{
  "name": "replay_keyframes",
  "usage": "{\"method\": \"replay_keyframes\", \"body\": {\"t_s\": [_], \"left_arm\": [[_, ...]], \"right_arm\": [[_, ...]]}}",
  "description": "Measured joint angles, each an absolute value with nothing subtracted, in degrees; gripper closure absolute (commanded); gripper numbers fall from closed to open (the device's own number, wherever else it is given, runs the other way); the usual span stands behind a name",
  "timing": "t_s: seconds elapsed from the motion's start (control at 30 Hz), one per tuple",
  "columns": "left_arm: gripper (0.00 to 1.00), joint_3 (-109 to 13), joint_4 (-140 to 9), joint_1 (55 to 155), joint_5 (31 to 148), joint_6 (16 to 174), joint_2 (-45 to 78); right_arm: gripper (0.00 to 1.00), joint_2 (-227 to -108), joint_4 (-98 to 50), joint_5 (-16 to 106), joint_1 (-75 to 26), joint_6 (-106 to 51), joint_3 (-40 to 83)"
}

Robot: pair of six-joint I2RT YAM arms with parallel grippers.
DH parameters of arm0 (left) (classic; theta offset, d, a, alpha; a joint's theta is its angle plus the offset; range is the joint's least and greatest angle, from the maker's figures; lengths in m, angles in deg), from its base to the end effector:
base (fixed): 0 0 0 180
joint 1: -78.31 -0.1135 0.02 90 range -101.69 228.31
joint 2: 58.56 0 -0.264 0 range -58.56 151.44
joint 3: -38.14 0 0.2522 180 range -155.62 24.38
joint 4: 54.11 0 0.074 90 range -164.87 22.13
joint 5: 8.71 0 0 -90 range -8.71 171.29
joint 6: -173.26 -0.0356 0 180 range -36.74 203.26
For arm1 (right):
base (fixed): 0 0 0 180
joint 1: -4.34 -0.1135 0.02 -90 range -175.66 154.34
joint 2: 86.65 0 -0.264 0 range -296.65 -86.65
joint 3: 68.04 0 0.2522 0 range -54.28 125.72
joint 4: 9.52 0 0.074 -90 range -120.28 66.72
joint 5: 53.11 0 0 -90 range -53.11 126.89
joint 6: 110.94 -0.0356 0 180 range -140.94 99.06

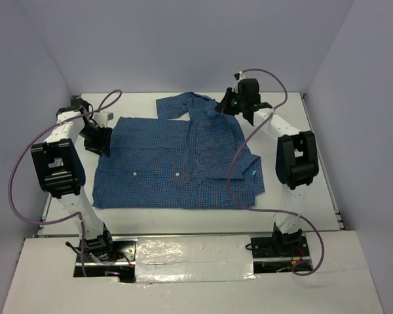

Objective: Fold and stack the long sleeve shirts
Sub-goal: Fold the shirt

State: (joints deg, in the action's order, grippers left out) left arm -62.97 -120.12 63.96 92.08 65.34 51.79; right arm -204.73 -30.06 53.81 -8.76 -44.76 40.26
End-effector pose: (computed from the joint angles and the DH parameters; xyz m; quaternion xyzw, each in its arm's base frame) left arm 0.3780 0.0898 0.2151 0.0428 0.9865 -0.0541 0.1487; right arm 0.4711 0.1203 0.2490 0.0073 0.8611 0.2769 0.4264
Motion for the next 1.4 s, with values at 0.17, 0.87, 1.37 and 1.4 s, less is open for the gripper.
{"method": "replay_keyframes", "body": {"t_s": [0.17,0.87,1.37,1.4], "left_arm": [[0.47,-65.09,-120.62,65.32,96.36,63.94,49.56],[0.36,-59.24,-111.51,107.87,111.88,49.04,39.77],[0.34,-63.65,-98.59,117.84,108.62,59.62,50.91],[0.34,-64.31,-97.63,117.90,108.60,60.25,52.35]], "right_arm": [[1.00,-191.16,-25.10,58.80,-9.26,-42.99,22.93],[0.69,-147.38,-18.52,65.57,-17.55,-42.44,-34.20],[0.27,-123.86,-26.00,58.25,-17.35,-54.68,-39.56],[0.28,-123.77,-25.78,57.92,-17.22,-55.10,-39.49]]}}
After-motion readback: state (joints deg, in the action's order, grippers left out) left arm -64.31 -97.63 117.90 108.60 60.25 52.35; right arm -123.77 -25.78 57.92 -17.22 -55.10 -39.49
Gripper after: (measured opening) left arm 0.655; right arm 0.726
